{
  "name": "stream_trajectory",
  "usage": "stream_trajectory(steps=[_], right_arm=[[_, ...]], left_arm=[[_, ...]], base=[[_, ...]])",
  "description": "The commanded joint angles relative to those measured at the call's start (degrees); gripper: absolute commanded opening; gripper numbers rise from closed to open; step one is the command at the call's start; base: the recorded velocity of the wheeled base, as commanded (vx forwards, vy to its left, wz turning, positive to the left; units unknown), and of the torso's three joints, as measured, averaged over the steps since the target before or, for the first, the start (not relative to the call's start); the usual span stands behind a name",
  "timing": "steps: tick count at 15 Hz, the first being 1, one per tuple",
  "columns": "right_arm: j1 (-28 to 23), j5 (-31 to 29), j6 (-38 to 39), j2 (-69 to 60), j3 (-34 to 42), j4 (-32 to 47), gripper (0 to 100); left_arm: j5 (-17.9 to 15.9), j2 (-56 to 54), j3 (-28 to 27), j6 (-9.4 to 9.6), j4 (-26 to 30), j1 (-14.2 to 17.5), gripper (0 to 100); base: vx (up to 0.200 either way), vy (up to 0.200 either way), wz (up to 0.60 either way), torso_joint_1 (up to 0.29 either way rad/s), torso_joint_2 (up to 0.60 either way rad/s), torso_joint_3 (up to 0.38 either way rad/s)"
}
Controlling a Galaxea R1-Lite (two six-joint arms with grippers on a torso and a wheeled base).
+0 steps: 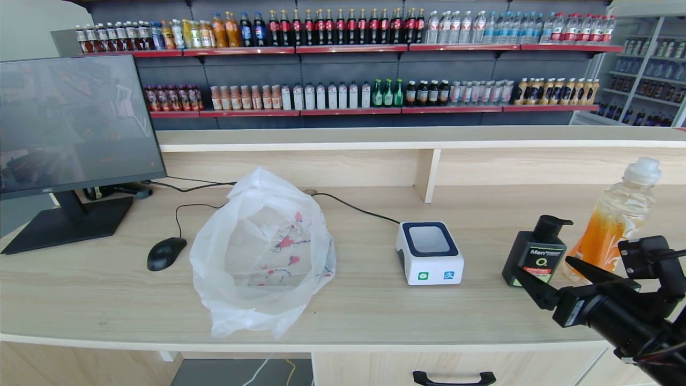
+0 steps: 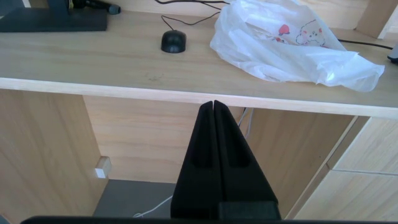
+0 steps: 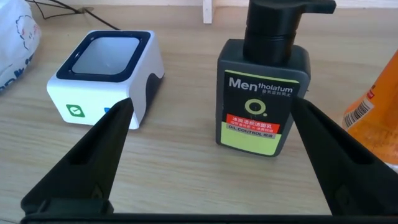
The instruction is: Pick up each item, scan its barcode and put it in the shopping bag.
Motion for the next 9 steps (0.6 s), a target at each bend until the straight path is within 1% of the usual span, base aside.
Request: stream_trajectory(steps=[1,7,9], right_arm=[[0.01,-0.02,0.02,0.37,-0.09,-0.06,100],[-0.17,-0.02,-0.07,2.13,-2.11,-0.06,100],[-1.05,-0.02,-0.15,2.92,-3.08,-0.06,100]], left_arm=[[0.00,-0.02,-0.01,-0.01,-0.01,0.00,0],[0.00,-0.02,-0.01,-0.01,-0.01,0.00,0],[0.00,-0.02,-0.01,-0.01,-0.01,0.00,0]], base=[[0.000,0.000,0.00,0.000,0.00,0.000],[0.000,0.000,0.00,0.000,0.00,0.000],[0.000,0.000,0.00,0.000,0.00,0.000]])
